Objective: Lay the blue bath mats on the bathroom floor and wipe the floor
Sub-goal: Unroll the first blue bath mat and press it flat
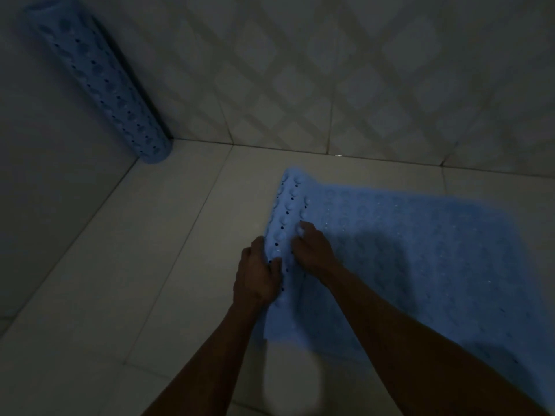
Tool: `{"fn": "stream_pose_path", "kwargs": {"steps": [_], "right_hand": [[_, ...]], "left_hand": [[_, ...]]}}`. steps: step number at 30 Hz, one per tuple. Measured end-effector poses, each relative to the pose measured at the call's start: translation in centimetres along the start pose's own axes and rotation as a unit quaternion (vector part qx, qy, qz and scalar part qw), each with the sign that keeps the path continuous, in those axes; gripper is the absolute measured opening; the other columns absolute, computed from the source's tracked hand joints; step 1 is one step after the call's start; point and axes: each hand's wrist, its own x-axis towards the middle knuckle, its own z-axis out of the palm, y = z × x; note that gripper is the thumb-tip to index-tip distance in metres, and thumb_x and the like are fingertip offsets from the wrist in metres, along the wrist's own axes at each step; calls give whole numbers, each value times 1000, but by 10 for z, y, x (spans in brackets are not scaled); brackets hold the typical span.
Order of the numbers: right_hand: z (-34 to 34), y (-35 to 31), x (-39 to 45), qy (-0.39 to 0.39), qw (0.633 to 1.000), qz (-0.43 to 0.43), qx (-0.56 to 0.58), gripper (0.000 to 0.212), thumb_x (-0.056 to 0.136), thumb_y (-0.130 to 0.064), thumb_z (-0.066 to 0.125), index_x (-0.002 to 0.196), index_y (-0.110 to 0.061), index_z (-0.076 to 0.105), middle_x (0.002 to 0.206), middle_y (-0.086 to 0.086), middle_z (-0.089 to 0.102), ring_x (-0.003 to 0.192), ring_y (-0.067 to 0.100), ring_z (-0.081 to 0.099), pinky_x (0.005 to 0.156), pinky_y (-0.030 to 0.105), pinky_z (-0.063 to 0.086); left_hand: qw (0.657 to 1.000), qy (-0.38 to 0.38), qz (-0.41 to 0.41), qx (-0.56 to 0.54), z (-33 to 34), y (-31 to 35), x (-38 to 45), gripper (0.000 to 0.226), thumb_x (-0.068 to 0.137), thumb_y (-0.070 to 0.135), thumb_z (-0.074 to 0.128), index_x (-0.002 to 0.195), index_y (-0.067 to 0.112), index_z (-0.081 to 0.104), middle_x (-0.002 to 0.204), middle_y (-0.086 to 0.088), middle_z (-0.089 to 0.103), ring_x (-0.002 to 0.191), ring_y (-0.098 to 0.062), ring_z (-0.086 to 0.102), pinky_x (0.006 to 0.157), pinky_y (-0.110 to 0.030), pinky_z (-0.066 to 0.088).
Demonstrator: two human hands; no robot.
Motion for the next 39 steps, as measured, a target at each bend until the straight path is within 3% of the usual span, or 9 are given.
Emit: {"fn": "stream_pose_path", "kwargs": {"steps": [3,6,9,15,19,22,25,31,39], "right_hand": [[5,-3,4,-16,999,-20,-28,43,101,-22,45,139,-3,51,143,22,48,134,38,45,111,43,36],[11,-13,3,-49,996,-44,-56,42,101,-13,46,140,5,47,144,24,46,135,37,43,111,41,32],[17,-18,10,-59,994,-78,-43,35,97,-13,53,123,10,57,124,22,62,116,37,58,96,41,45],[15,-11,17,-40,994,-82,-61,49,97,-2,50,145,-1,43,148,20,44,139,33,40,109,25,25],[6,-4,21,-19,995,-68,-69,51,94,-6,54,144,-6,47,145,20,46,136,32,42,108,26,28],[3,-2,21,18,993,-85,-75,61,82,-25,49,139,-2,53,139,23,50,131,34,47,106,29,32],[-1,3,29,49,989,-97,-98,71,72,-29,44,137,-3,54,136,23,50,129,36,47,105,32,34],[-17,14,53,119,975,-96,-162,55,91,-18,57,145,-15,46,148,12,39,137,34,36,110,47,37],[-23,32,90,77,939,-106,-319,71,97,-62,31,157,-41,0,166,-5,-12,152,25,-12,117,62,-3]], "left_hand": [[999,32,-18,16,-5,0,-1,49,98,26,48,144,9,42,132,-18,50,118,-32,51,91,-29,38],[997,66,2,29,-6,0,-4,55,97,37,36,144,11,44,132,-16,51,116,-31,53,92,-36,46],[996,50,-6,67,-9,-4,-2,60,100,49,40,149,16,37,139,-10,45,120,-27,51,92,-43,50],[977,23,-52,207,-25,-17,12,68,97,22,51,157,19,18,157,-11,24,135,-32,34,101,-47,38],[976,77,-20,201,-28,-17,25,59,97,27,42,154,14,31,155,-15,33,138,-34,36,105,-51,34],[944,136,37,297,-28,-17,40,52,102,36,35,149,15,44,150,-14,46,138,-33,42,110,-59,29],[911,87,91,392,-24,-19,62,56,98,35,37,148,12,45,152,-17,43,140,-38,39,111,-69,20],[935,-39,73,343,-8,-9,109,63,103,52,24,159,24,10,166,-10,7,152,-31,4,117,-64,3],[923,-93,81,365,7,-20,158,65,94,73,10,153,51,-8,166,3,-11,152,-30,-14,111,-73,-7]]}}
